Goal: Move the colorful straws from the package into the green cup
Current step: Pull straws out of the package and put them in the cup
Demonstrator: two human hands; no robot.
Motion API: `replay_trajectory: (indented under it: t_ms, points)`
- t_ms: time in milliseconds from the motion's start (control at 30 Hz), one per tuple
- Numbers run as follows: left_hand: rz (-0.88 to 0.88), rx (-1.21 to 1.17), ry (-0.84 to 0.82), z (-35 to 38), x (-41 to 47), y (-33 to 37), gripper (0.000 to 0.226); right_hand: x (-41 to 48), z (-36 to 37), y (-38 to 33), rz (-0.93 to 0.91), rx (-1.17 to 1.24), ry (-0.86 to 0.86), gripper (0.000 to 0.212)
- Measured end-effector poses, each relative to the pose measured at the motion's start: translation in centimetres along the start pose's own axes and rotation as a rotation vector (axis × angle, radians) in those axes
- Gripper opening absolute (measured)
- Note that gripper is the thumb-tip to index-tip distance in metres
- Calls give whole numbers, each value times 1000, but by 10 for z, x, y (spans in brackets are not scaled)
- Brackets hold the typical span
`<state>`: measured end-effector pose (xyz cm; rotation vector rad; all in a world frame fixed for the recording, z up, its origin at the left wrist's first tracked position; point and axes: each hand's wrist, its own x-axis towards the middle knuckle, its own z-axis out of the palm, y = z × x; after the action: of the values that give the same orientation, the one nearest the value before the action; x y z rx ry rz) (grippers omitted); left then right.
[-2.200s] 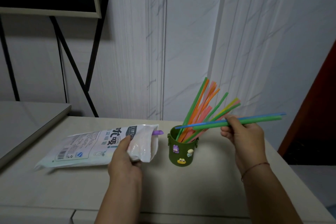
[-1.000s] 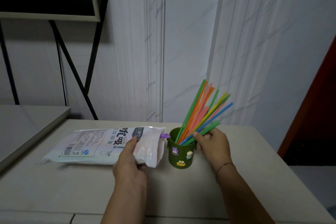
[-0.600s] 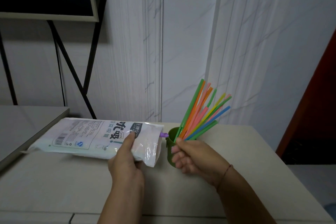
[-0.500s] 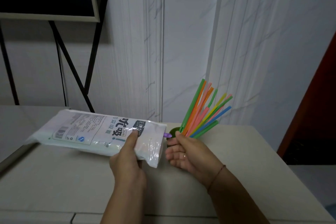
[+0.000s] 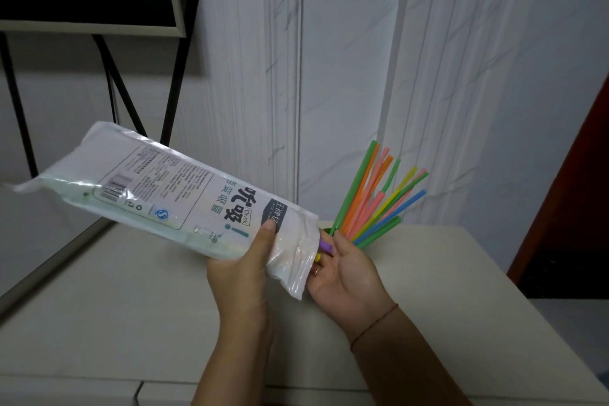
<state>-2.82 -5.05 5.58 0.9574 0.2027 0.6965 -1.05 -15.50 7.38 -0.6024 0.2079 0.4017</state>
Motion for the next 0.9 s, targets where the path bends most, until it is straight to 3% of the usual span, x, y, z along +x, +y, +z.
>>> replay_trajectory:
  t_ms: [267, 500, 700, 900]
  points:
    - [84, 135, -106, 2, -5, 6, 48, -4, 2, -6, -60, 21, -52, 38]
    - [-104, 16, -26, 1, -5, 0, 35, -6, 7, -3, -114, -50, -61, 34]
    - [-305, -172, 63, -6, 3, -3, 27, -2, -5, -9, -397, -677, 86, 15]
    - [-339, -189, 35, -7, 7, -5, 31, -3, -6, -8, -415, -724, 39, 13]
